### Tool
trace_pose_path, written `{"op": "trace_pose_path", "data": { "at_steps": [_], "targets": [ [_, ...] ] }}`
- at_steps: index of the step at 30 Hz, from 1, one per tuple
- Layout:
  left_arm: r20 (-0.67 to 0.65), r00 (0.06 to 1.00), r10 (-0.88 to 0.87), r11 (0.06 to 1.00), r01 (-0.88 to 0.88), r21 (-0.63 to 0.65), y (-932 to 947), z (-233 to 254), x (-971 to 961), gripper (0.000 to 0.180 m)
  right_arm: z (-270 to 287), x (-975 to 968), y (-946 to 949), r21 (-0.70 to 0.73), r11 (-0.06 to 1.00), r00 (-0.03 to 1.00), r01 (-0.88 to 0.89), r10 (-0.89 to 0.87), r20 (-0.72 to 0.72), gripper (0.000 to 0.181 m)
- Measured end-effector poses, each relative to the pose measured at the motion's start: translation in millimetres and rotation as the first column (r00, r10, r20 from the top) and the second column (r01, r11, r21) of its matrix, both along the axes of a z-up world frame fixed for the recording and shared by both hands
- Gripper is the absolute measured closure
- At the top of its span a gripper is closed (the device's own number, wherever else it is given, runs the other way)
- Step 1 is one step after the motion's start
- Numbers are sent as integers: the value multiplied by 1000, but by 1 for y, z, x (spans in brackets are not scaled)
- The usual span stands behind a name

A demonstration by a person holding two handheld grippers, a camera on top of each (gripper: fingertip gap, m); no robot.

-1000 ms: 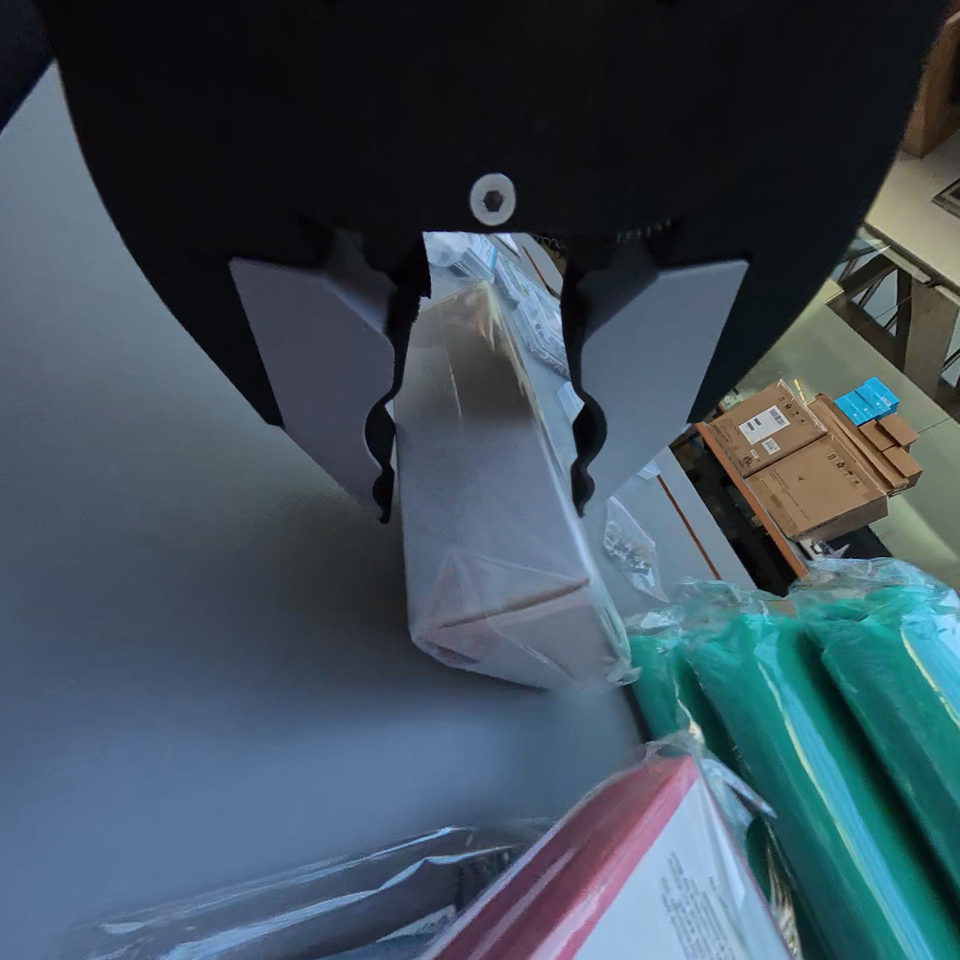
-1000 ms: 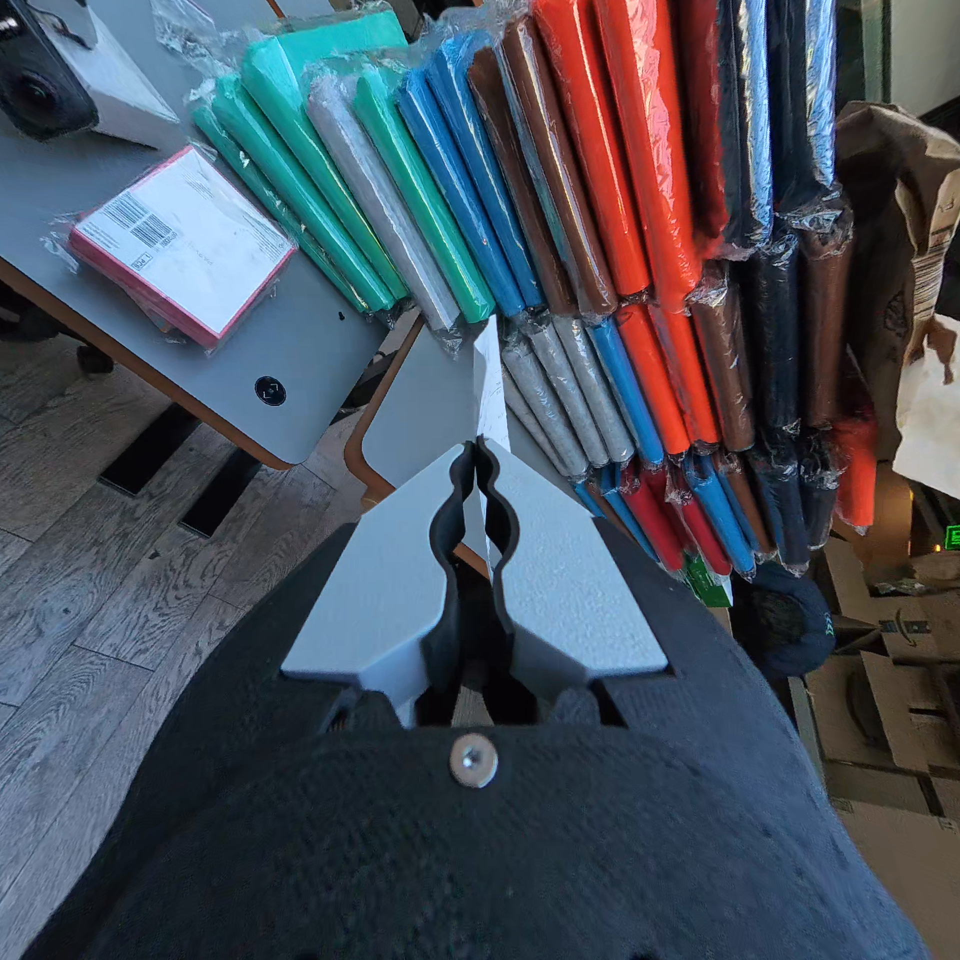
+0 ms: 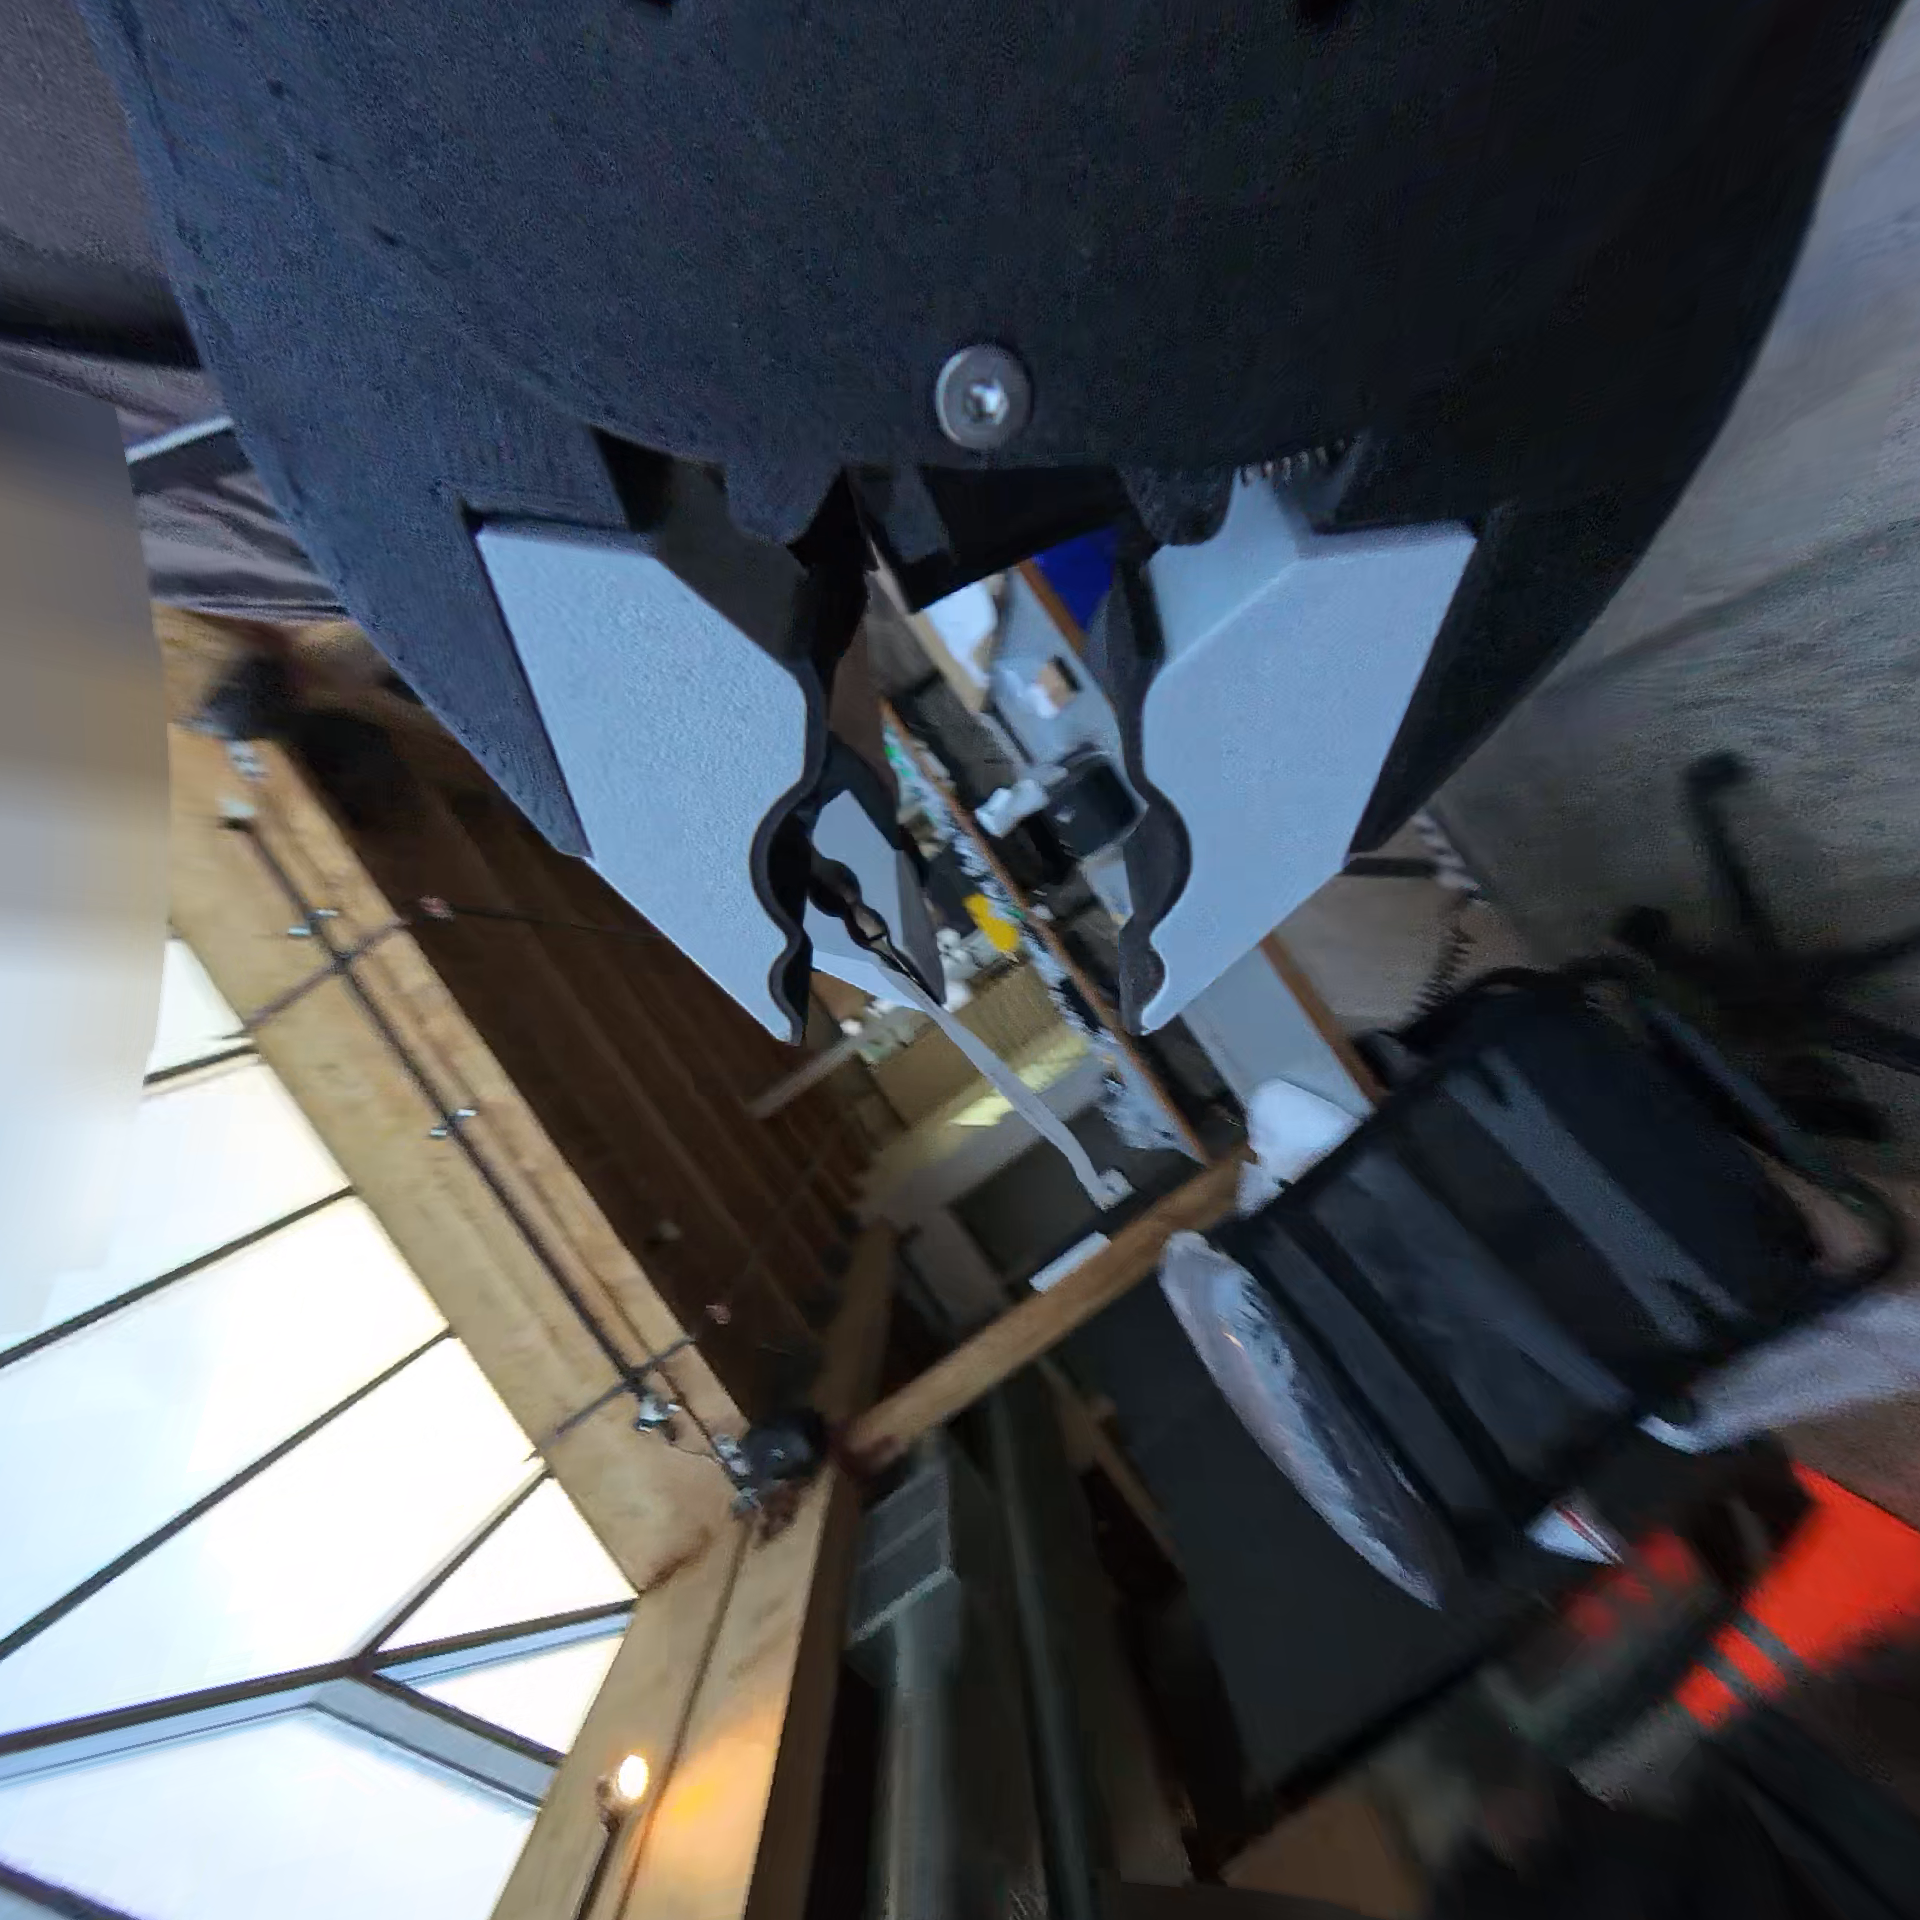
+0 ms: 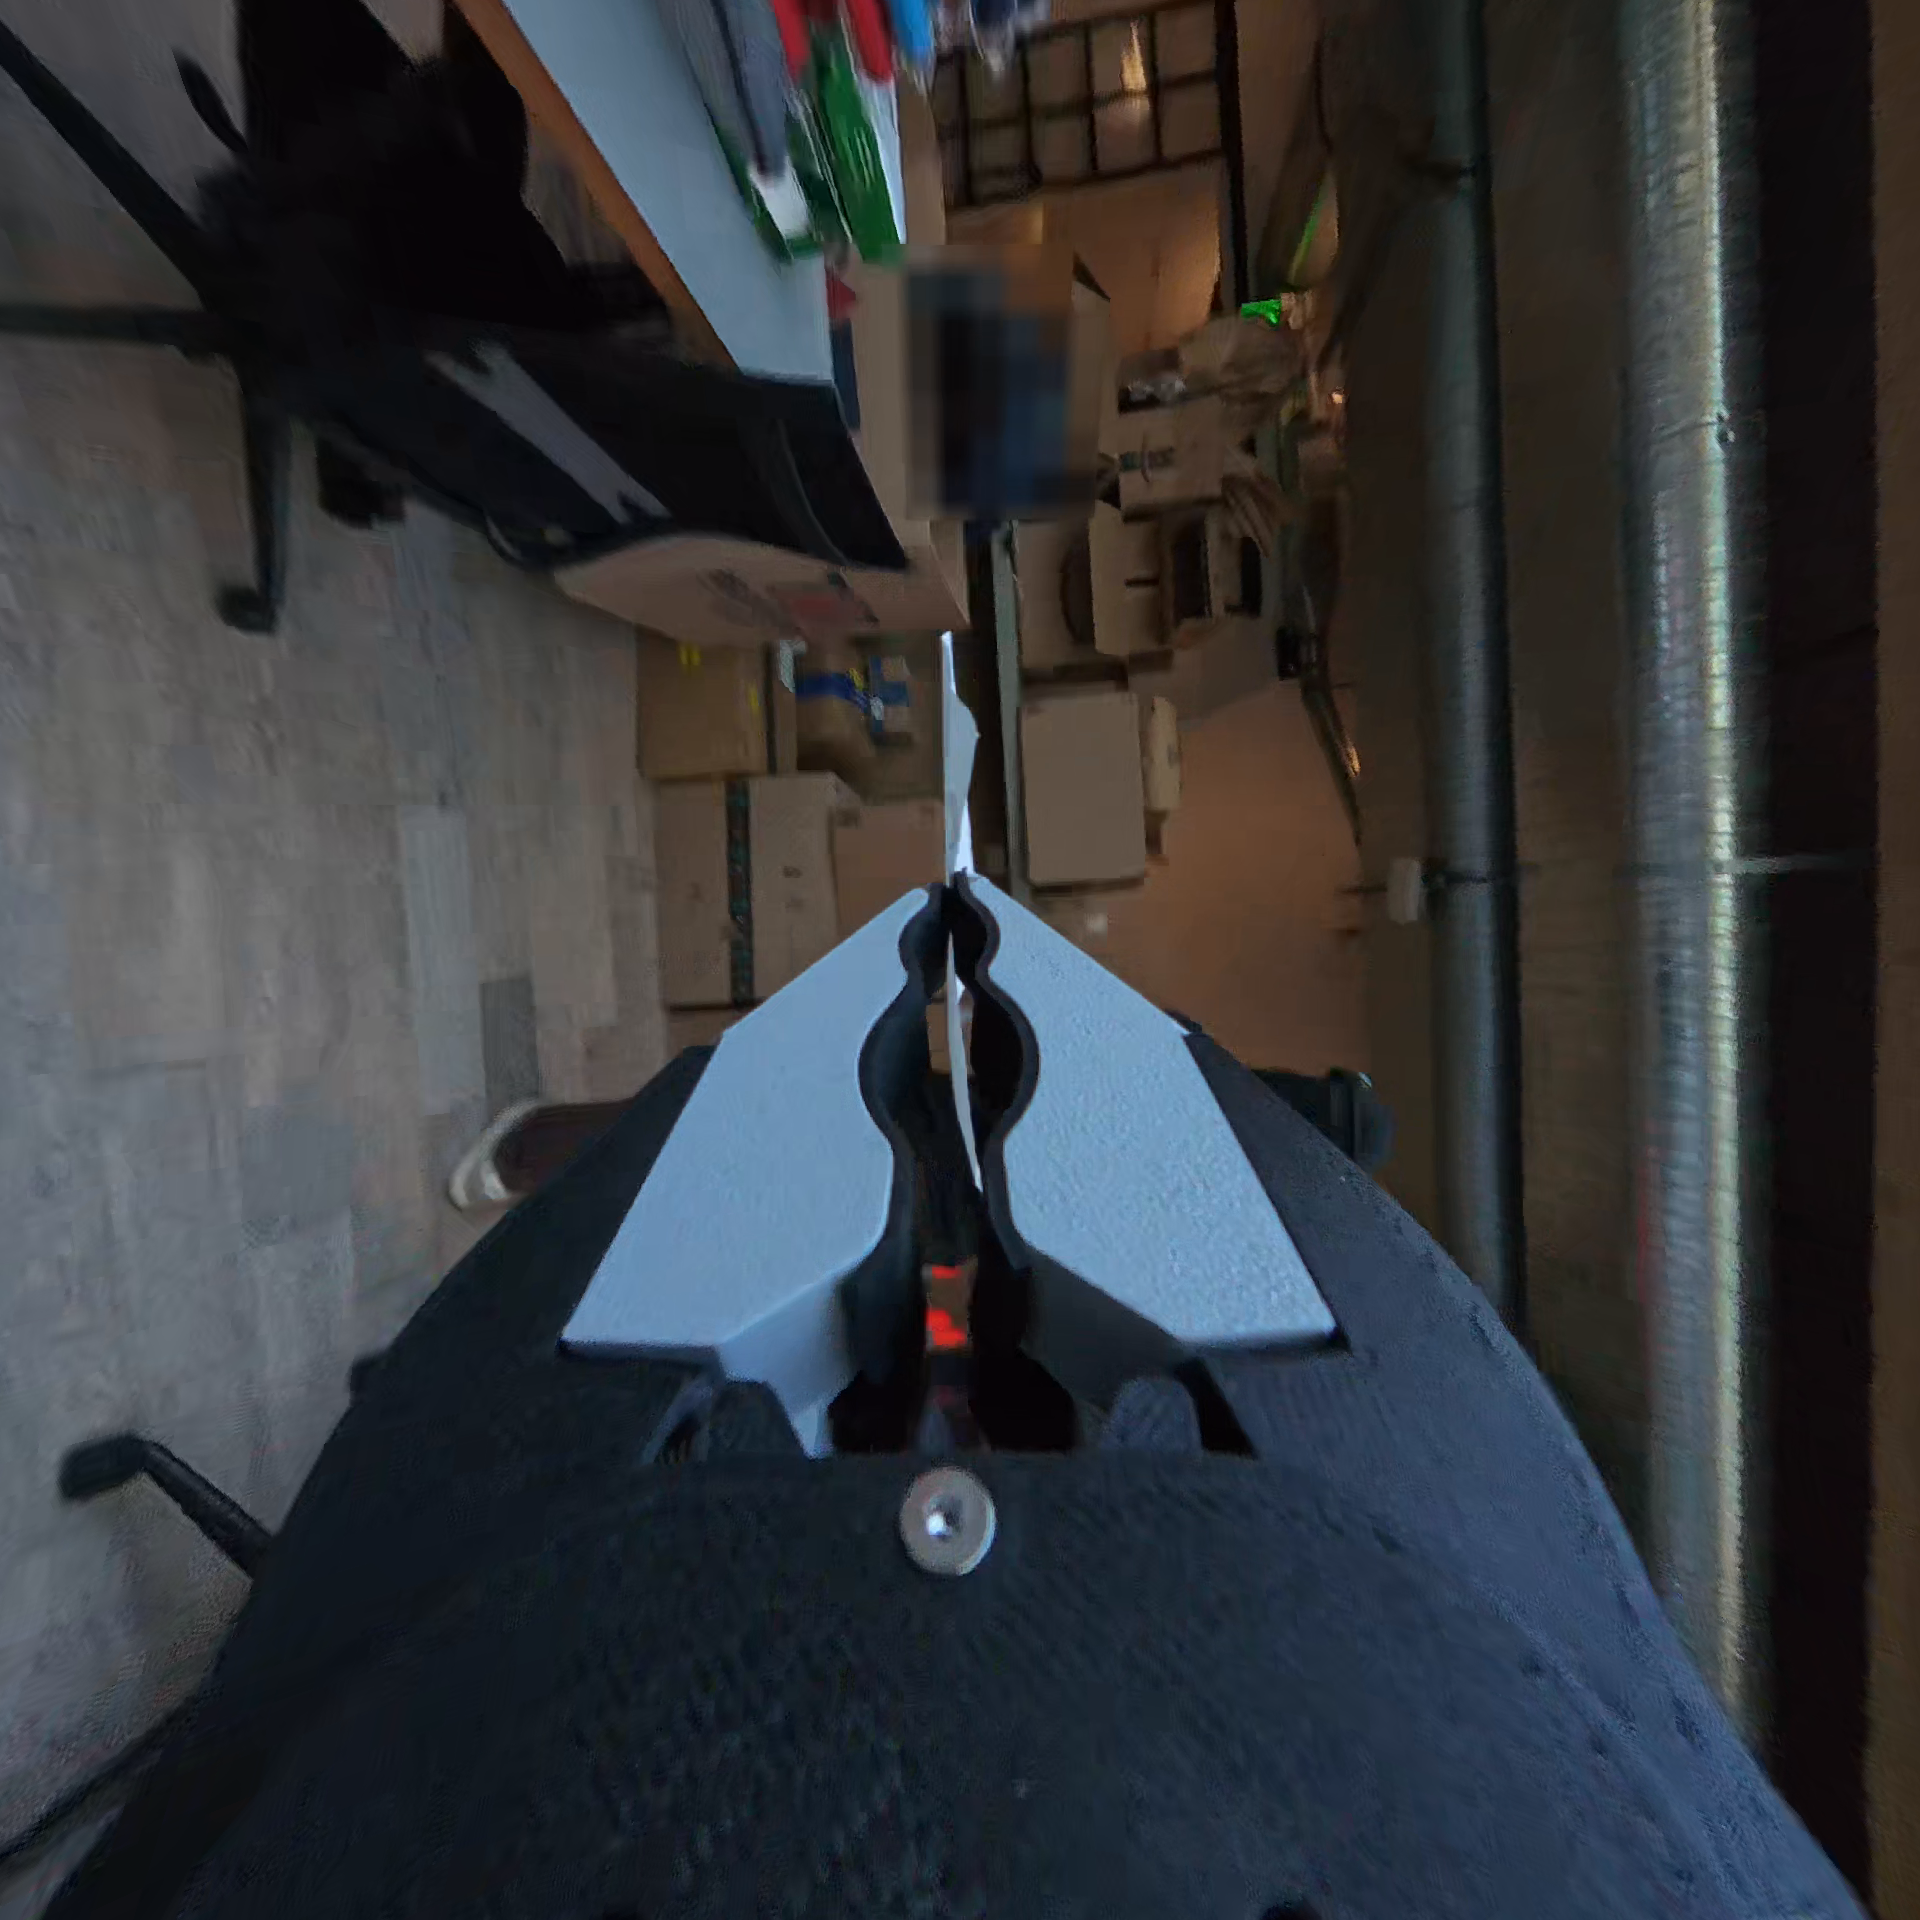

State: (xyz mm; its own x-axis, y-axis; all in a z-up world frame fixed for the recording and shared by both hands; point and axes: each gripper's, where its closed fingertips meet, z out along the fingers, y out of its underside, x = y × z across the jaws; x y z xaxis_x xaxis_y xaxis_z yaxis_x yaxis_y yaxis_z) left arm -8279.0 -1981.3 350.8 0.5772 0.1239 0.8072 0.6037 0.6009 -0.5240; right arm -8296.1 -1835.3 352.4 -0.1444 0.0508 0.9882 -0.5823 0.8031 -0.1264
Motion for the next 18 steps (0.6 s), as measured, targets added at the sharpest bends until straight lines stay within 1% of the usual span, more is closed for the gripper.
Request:
{"op": "trace_pose_path", "data": {
  "at_steps": [2, 5, 7, 9, 11, 12, 13, 14, 15, 16, 17, 18],
  "targets": [
    [36, 983, -181, 979, 176, 104, 110, 5, -30, 117, 14, -16, 59, 17, 995, 991, 99, -97, -93, 181],
    [44, 933, -356, 917, 340, 207, 241, 25, -61, 114, 28, -36, 135, 32, 976, 965, 213, -205, -165, 181],
    [15, 901, -434, 882, 421, 214, 305, 40, -75, 114, 34, -47, 177, 31, 962, 947, 272, -262, -183, 181],
    [-16, 867, -498, 852, 492, 180, 356, 51, -83, 127, 33, -57, 213, 35, 946, 931, 323, -311, -191, 181],
    [-15, 841, -540, 834, 538, 122, 398, 49, -94, 140, 27, -69, 243, 39, 931, 917, 362, -348, -193, 180],
    [-26, 827, -561, 822, 560, 100, 414, 47, -100, 174, 20, -75, 255, 37, 928, 917, 371, -360, -171, 180],
    [-32, 815, -579, 811, 580, 75, 428, 43, -109, 180, 13, -82, 266, 19, 926, 918, 377, -371, -141, 180],
    [-23, 800, -600, 799, 600, 34, 441, 35, -120, 180, 6, -89, 278, -10, 920, 914, 392, -391, -105, 180],
    [-27, 773, -634, 774, 634, -5, 452, 29, -130, 180, -4, -95, 290, -41, 912, 911, 408, -409, -42, 173],
    [-30, 740, -672, 740, 670, -56, 460, 21, -142, 180, -15, -101, 303, -87, 901, 905, 426, -424, 40, 167],
    [-17, 698, -716, 693, 707, -142, 468, 8, -155, 180, -26, -105, 312, -140, 891, 899, 431, -411, 150, 161],
    [0, 631, -776, 610, 750, -255, 475, -7, -167, 180, -39, -107, 317, -196, 886, 889, 420, -358, 286, 155]
  ]
}}
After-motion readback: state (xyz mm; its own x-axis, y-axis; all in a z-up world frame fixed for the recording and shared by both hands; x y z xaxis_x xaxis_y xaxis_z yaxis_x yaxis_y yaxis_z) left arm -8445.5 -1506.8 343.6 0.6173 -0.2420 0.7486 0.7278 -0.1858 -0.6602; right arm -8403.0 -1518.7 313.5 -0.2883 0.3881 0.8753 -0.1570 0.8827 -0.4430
